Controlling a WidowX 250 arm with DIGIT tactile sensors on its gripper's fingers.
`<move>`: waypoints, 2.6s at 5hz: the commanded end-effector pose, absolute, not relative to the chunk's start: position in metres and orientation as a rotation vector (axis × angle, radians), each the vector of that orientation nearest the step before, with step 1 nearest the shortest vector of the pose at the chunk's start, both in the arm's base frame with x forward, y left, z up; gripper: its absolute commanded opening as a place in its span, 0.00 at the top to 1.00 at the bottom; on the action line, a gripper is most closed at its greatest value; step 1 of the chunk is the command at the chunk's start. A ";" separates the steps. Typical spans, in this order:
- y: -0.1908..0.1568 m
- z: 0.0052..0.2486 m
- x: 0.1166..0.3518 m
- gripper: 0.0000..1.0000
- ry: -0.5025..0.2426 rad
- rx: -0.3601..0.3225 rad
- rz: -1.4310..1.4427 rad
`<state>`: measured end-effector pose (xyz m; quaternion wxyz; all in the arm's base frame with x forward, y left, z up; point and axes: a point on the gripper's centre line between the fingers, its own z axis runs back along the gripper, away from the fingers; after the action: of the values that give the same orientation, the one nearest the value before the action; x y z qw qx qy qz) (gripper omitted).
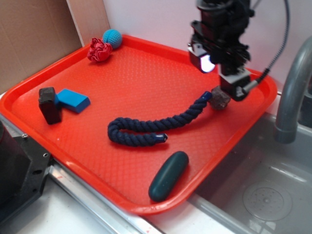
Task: Grab the rock.
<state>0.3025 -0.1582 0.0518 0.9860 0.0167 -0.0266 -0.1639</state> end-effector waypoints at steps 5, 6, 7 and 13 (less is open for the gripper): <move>-0.138 0.072 0.270 1.00 0.014 0.043 -0.251; -0.139 0.084 0.273 0.03 -0.023 0.022 -0.294; -0.145 0.089 0.275 0.00 -0.080 -0.021 -0.544; -0.135 0.021 0.248 0.61 0.100 -0.010 -1.074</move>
<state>0.2541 -0.1373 0.0189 0.8604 -0.0031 0.0474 -0.5074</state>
